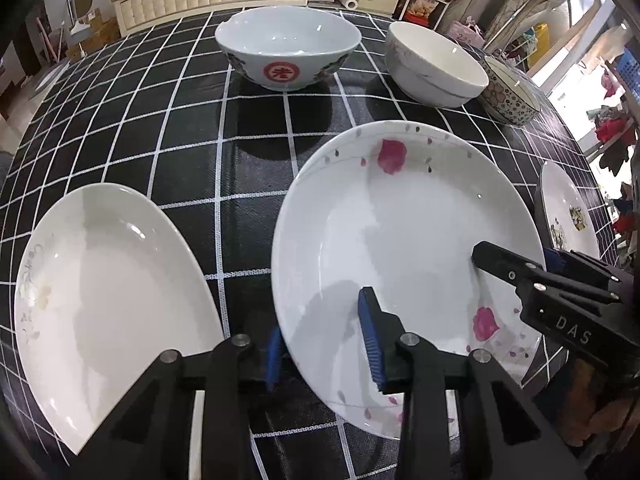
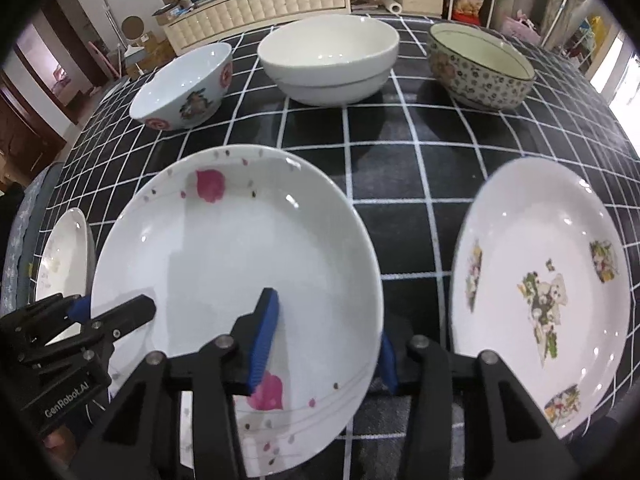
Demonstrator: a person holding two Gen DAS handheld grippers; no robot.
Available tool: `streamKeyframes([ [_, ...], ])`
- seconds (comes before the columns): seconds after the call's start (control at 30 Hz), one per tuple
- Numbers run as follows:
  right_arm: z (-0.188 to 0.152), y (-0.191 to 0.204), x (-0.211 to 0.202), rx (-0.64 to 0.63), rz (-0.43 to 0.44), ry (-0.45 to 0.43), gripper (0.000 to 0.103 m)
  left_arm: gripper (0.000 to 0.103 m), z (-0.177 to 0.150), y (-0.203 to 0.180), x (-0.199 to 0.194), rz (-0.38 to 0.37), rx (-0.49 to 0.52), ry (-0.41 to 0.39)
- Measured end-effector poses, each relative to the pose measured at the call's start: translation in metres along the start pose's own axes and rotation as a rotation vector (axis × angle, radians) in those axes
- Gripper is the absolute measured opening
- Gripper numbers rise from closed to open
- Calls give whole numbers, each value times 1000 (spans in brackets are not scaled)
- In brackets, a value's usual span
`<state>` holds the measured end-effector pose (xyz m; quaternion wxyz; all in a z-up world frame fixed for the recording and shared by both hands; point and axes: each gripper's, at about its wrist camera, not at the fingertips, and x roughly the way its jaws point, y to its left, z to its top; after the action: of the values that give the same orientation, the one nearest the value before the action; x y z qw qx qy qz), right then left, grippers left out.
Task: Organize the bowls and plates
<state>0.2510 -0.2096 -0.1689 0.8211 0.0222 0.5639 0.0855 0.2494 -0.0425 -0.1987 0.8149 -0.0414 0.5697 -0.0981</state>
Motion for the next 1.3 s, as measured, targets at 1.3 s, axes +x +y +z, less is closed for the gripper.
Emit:
streamKeyframes([
  [1.3, -10, 190, 1, -277, 122, -18, 50, 32, -83, 153, -105, 205, -198, -107],
])
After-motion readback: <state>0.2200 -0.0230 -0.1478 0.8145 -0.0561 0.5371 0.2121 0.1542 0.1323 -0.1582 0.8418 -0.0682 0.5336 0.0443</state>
